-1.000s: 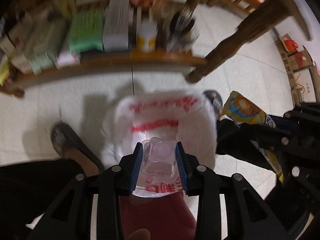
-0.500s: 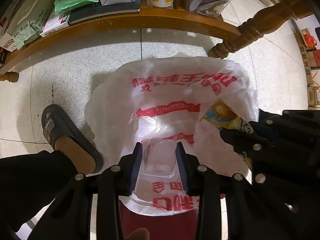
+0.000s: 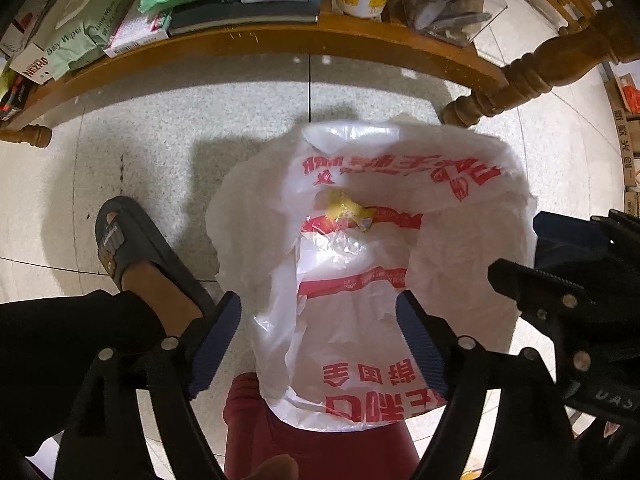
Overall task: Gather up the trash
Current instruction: 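Open both grippers over the bag, dropping the wrapper and tray inside, then raise both tools back over the table toward the cigarette packs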
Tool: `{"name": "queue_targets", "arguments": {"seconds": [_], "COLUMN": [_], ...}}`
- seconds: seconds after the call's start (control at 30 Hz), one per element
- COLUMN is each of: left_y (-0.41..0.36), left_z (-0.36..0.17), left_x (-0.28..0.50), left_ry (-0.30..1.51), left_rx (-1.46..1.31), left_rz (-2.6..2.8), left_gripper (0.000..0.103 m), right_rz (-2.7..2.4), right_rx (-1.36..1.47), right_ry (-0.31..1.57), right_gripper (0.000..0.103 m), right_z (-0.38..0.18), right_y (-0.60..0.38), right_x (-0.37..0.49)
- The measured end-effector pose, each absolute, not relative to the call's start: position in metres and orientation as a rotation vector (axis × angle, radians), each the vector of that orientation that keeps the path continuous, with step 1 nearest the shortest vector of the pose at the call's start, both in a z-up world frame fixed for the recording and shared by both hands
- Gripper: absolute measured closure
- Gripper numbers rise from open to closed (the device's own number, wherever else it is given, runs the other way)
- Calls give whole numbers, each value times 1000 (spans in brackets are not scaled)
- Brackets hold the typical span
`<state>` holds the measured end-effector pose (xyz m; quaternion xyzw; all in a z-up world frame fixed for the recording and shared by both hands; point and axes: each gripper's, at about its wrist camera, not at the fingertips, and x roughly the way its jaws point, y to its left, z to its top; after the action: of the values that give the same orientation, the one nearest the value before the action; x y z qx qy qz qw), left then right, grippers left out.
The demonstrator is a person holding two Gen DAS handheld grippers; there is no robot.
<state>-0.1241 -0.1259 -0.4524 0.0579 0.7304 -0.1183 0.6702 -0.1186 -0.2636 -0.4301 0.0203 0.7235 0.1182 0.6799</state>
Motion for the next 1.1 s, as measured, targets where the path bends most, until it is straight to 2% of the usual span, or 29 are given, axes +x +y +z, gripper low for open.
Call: {"name": "queue_targets", "arguments": {"seconds": [0.1,0.17,0.3,0.5,0.63,1.1], "left_y": [-125,-124,-122,-109,-100,-73], "left_z": [-435,-416,-371,-306,-273,-156], "left_x": [-122,-120,-115,-113,-112,-110], "left_ry": [1596,1529,1388,1207,1143,942], "left_rx": [127,134,163,189,174,104], "left_rz": [-263,-255,-227,-192,-180,-204], "left_gripper": [14,13,8,8,8,8], "right_rz": [266,282,302,323,347,394], "right_rx": [56,54,4,12,21,-14], "right_ry": [1590,1559,1493,1365,1288,1083], "right_gripper": [36,33,32,29,25,23], "right_z": [-409,-393,-358,-288,-242,-118], "right_y": [-267,-267,-264,-268,-267,-248], "right_x": [-120,-122,-130,-141,-147,-155]}}
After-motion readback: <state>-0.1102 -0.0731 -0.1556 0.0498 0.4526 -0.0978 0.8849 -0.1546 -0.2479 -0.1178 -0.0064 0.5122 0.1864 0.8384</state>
